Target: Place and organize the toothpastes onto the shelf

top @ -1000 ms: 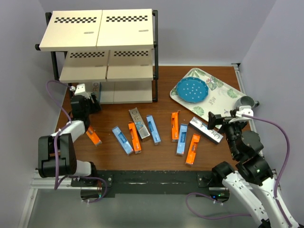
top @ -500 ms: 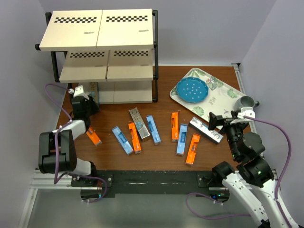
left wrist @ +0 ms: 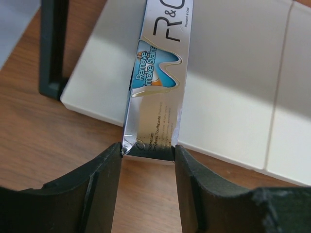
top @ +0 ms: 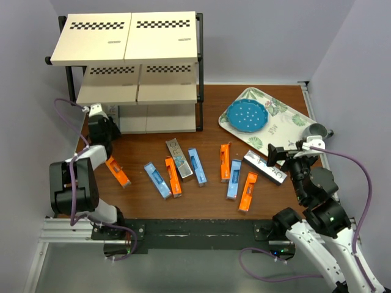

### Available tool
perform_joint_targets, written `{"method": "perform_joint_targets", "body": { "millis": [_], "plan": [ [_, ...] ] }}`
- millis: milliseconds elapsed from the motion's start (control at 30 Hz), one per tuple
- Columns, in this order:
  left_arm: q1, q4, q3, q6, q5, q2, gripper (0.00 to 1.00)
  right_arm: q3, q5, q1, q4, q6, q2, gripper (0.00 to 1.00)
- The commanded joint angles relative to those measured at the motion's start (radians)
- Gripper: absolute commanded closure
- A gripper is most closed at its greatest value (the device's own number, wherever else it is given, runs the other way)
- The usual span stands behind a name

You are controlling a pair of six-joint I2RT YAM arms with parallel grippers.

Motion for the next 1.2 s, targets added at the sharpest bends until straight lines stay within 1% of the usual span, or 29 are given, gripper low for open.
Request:
{"method": "perform_joint_targets", "body": {
  "millis": [0,233,333,467,933,967,1033,1067,1167],
  "plan": [
    [0.063,0.023,0.070,0.110,0.058,0.030,0.61,0.030,0.029,0.005,0.011,-0.017,0.008,0.01],
    [0.137,0.035,0.099,0.180,0.207,0.089,0.57,0.033,0.023,0.006,0.011,-0.019,0.015,0.01],
    [0.177,0.047,0.107,0.192,0.322,0.106,0.55,0.040,0.020,0.006,0.009,-0.020,0.023,0.01],
    [0.204,0.051,0.122,0.221,0.419,0.129,0.52,0.046,0.011,0.005,0.009,-0.017,0.029,0.01],
    [0.217,0.092,0.150,0.259,0.454,0.167,0.37,0.069,-0.017,0.005,-0.003,0.004,0.054,0.01],
    [0.217,0.092,0.153,0.256,0.454,0.168,0.33,0.070,-0.019,0.004,-0.008,0.003,0.055,0.01],
    [0.217,0.084,0.152,0.252,0.456,0.162,0.28,0.072,-0.019,0.006,-0.011,0.004,0.054,0.01],
    [0.218,0.077,0.147,0.243,0.453,0.155,0.23,0.072,-0.019,0.007,-0.012,0.006,0.055,0.01],
    [0.218,0.095,0.100,0.206,0.421,0.094,0.18,0.069,-0.014,0.007,-0.008,0.006,0.051,0.01]
  ]
}}
